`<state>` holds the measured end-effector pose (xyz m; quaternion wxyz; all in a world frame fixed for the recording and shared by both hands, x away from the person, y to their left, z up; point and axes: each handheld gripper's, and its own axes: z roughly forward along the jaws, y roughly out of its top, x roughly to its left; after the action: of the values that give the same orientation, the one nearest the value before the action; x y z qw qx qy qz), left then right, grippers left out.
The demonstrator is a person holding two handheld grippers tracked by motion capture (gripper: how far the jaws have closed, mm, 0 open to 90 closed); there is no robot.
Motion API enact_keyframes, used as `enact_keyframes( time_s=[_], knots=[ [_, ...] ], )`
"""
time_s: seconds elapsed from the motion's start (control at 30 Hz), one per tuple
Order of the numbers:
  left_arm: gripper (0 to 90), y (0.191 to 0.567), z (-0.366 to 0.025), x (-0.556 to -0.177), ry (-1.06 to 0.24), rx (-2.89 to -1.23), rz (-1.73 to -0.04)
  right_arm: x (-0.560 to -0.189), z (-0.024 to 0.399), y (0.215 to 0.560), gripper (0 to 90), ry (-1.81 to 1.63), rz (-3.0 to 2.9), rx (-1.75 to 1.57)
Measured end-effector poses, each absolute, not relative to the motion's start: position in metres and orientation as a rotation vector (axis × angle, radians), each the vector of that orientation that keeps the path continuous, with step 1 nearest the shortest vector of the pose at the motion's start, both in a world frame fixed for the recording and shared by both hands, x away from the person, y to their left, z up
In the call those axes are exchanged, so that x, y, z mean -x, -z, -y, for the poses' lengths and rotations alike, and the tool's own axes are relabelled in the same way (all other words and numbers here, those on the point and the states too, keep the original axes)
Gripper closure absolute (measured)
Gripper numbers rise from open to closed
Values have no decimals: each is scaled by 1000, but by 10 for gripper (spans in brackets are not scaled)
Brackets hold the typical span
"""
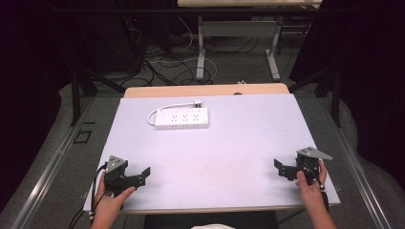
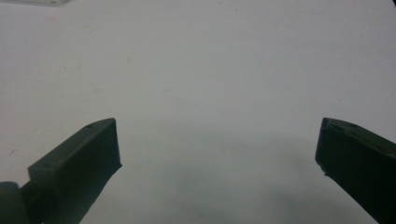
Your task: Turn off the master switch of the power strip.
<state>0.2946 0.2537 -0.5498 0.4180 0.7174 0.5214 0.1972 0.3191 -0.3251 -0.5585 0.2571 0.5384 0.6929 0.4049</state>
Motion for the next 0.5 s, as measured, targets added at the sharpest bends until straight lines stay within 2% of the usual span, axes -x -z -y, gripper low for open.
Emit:
enact_keyframes(
  time_s=[0.5],
  knots=[
    [47,545,-260,-296,-518,-1773,-1333,-320,322,554,0,-1100,-1874,-1448]
  ],
)
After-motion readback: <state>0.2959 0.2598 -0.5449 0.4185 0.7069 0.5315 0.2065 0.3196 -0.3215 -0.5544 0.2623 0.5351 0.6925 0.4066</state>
